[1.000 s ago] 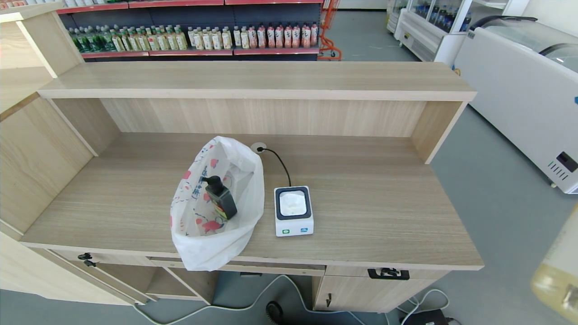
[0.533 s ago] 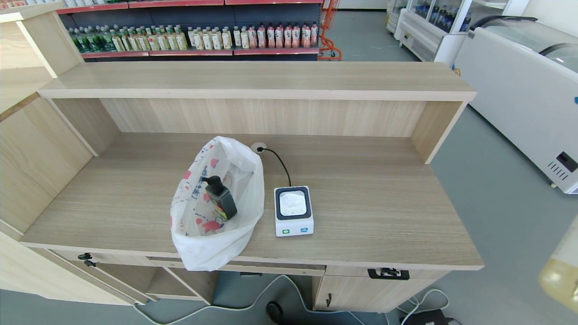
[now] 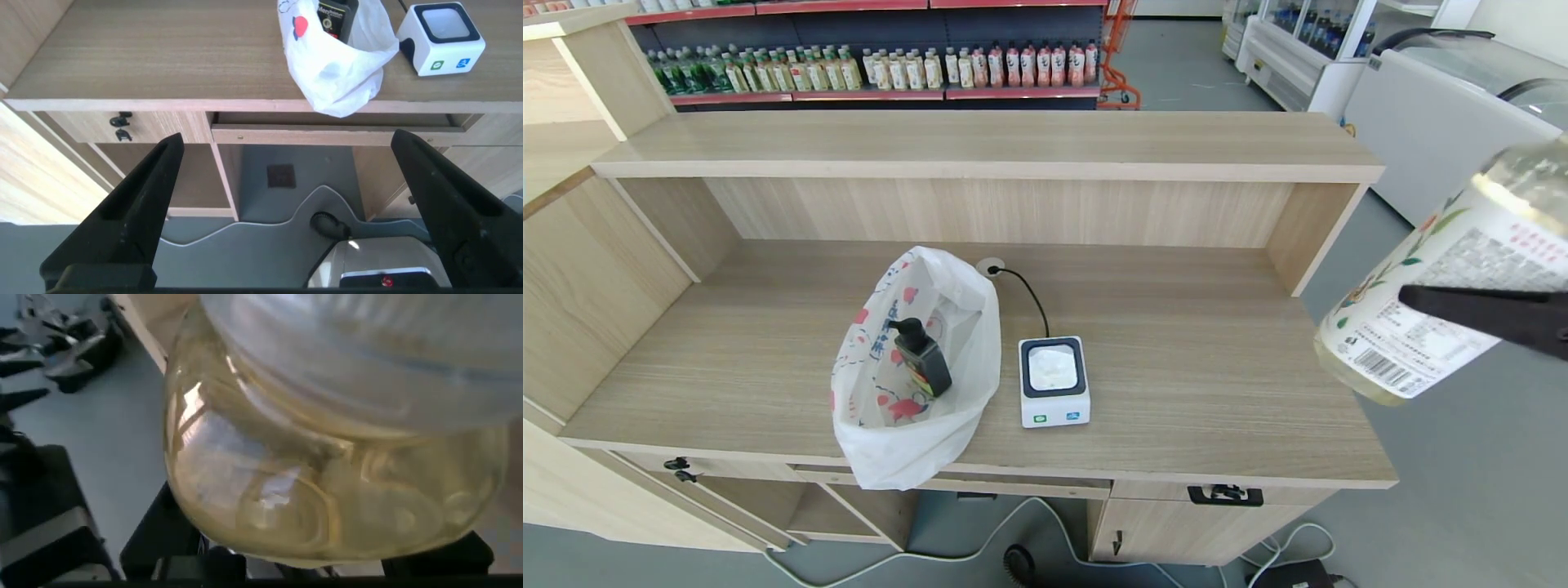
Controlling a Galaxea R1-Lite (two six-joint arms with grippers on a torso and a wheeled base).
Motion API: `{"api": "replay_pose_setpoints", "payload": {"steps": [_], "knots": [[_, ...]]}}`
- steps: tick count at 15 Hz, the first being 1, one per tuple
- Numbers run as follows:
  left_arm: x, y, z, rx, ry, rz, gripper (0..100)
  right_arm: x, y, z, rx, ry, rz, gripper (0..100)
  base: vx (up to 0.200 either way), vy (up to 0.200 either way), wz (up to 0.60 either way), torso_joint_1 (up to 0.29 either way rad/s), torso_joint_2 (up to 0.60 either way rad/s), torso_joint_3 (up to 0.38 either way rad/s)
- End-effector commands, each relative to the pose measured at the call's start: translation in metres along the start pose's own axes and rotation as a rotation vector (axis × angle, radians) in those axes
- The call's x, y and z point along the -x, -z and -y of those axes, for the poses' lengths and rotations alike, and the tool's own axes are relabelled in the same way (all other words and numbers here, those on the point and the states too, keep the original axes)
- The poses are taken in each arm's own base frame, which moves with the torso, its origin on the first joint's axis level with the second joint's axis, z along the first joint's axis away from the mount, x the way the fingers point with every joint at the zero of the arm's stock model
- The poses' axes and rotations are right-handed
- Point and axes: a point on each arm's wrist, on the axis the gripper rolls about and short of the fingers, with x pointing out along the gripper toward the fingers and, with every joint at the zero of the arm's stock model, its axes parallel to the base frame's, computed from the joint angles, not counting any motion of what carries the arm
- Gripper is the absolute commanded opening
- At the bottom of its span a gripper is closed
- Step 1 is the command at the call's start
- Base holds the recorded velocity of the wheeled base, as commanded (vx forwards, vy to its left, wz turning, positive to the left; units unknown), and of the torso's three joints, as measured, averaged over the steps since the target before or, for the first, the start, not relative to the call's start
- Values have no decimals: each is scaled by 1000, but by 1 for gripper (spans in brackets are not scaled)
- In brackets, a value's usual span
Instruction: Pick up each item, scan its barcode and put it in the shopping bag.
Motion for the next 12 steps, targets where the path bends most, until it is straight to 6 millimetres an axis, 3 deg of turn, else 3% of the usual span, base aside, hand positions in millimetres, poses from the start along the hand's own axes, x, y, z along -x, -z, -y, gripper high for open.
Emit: {"api": "replay_pose_setpoints", "payload": {"steps": [1, 4, 9, 12], "knots": [[0, 0, 0, 0, 0, 0, 100, -16, 59, 38, 98, 145, -179, 0, 0, 0, 0, 0, 0, 0], [0, 0, 0, 0, 0, 0, 100, -20, 86, 72, 337, 197, -258, 0, 0, 0, 0, 0, 0, 0], [0, 0, 0, 0, 0, 0, 100, -22, 95, 72, 469, 189, -257, 0, 0, 0, 0, 0, 0, 0], [0, 0, 0, 0, 0, 0, 100, -29, 102, 78, 709, 218, -210, 0, 0, 0, 0, 0, 0, 0]]}}
